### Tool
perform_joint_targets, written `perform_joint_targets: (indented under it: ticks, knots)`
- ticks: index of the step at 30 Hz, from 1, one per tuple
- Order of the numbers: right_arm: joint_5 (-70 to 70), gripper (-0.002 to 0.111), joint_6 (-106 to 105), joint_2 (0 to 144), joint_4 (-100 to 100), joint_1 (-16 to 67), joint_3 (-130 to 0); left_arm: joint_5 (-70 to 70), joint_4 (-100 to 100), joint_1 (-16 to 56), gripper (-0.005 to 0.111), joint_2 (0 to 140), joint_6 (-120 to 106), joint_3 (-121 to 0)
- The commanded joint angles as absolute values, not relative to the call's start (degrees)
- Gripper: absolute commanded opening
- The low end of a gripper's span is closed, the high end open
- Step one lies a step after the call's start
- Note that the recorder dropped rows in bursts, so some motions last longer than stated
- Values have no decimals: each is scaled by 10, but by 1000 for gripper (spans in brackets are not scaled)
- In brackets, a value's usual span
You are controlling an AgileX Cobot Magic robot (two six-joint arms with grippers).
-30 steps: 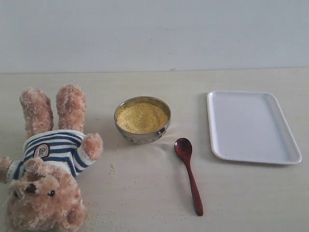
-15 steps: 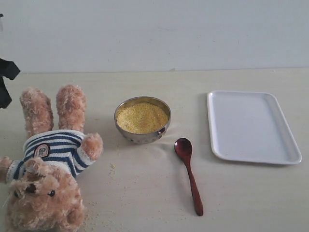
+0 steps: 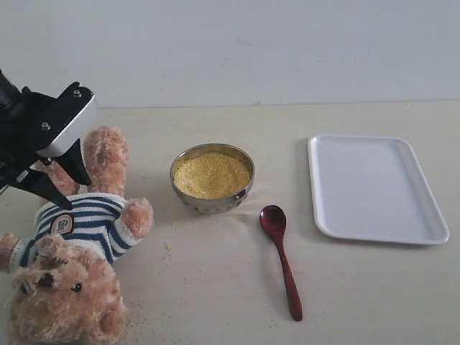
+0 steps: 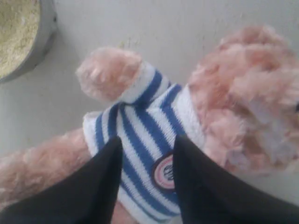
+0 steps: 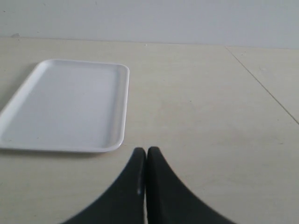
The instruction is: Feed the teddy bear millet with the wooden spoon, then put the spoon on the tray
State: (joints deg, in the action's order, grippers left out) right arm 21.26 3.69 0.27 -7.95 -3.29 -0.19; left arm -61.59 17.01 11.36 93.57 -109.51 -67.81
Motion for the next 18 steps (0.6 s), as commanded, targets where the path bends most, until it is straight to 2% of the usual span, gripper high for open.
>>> perform_joint_targets:
  ticks: [1, 6, 9, 14, 18]
  knots:
    - [210, 0, 40, 0, -80, -35, 0, -587, 143, 119, 47, 935, -1071, -677]
    - [210, 0, 40, 0, -80, -35, 0, -525, 96, 119, 47, 935, -741, -677]
    - [210, 0, 40, 0, -80, -35, 0, -507, 23, 117, 48, 935, -622, -677]
    - [210, 0, 40, 0, -80, -35, 0, -548, -39, 113, 61, 935, -616, -677]
    - [210, 0, 40, 0, -80, -35, 0, -589, 27, 116, 76, 941, -756, -663]
